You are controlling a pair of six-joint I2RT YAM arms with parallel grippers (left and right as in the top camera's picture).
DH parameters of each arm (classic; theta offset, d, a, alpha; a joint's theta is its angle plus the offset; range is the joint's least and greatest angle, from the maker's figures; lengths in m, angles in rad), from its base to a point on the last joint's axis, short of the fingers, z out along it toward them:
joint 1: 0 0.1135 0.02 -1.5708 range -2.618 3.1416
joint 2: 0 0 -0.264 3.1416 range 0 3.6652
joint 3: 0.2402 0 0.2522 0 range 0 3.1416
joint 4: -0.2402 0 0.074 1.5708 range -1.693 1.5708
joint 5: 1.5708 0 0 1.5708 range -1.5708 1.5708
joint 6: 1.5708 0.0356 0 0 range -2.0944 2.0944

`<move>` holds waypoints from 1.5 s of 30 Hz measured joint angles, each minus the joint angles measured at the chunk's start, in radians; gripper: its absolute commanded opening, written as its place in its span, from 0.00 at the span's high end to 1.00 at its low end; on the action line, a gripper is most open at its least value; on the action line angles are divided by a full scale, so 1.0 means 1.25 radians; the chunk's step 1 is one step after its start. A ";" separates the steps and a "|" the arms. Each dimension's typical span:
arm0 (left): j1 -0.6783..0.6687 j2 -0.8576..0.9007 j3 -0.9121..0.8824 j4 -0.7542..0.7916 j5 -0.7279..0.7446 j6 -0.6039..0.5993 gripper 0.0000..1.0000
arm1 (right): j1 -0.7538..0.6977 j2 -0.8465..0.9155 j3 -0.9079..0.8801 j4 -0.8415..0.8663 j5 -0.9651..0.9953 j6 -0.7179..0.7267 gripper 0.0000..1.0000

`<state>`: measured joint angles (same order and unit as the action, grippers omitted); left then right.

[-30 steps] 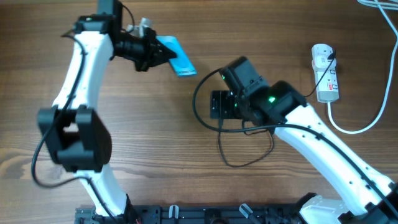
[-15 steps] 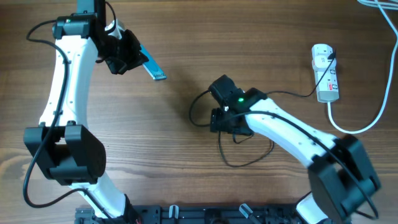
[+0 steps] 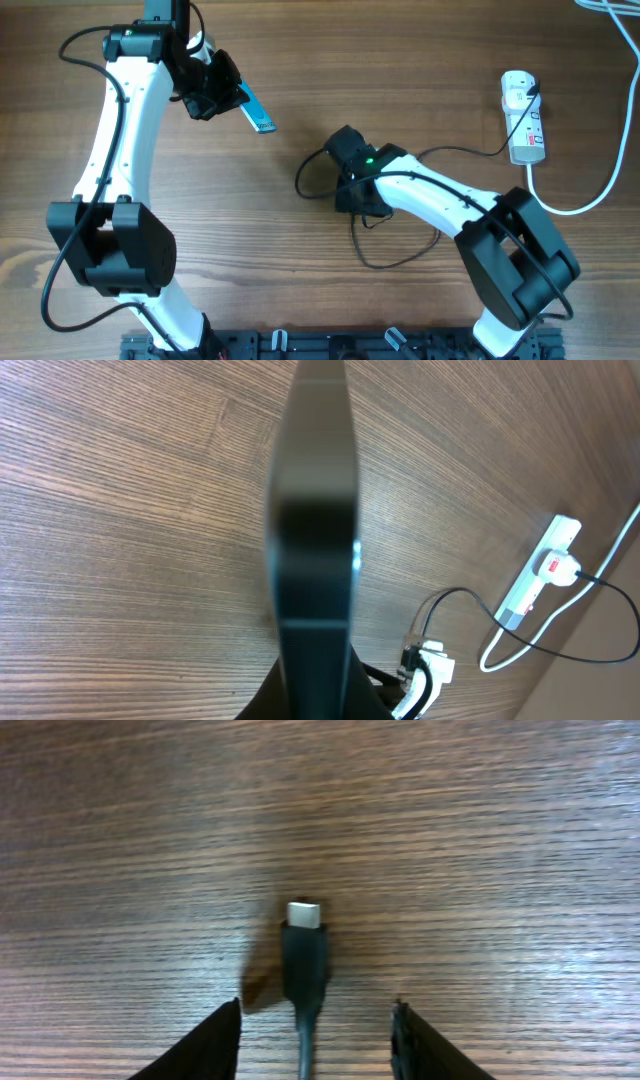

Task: Plug charger to phone and switch on socket
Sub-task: 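Grasp the USB-C plug with the right gripper and lift it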

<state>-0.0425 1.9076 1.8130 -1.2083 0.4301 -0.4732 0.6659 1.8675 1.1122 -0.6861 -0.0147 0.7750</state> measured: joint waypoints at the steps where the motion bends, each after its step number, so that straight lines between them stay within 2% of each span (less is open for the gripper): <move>1: 0.000 0.000 0.000 0.000 0.000 0.000 0.96 | 0.006 0.001 0.000 0.001 0.005 0.002 0.52; 8: 0.000 0.000 0.000 0.000 -0.003 0.000 0.96 | 0.029 0.005 0.000 0.002 0.034 0.024 0.52; 11: 0.000 0.000 0.000 0.000 -0.003 0.000 0.96 | 0.028 0.006 0.000 0.003 0.036 0.027 0.63; 27: 0.000 0.000 0.000 0.000 -0.006 0.000 0.96 | 0.024 0.008 0.002 -0.004 0.046 0.026 0.73; 33: 0.000 0.000 0.000 0.000 -0.006 0.000 0.96 | 0.023 0.009 0.002 -0.007 0.049 0.026 0.83; 37: 0.000 0.000 0.000 0.000 -0.006 0.000 0.96 | 0.023 0.009 0.002 -0.007 0.051 0.026 0.84; 44: 0.000 0.000 0.000 0.000 -0.006 0.000 0.96 | 0.023 0.009 0.002 -0.007 0.051 0.026 0.91; 45: 0.000 0.000 0.000 0.000 -0.006 0.000 0.96 | 0.023 0.009 0.002 -0.007 0.051 0.026 0.95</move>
<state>-0.0422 1.9076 1.8130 -1.2087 0.4225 -0.4732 0.6949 1.8793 1.1145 -0.6945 0.0494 0.8074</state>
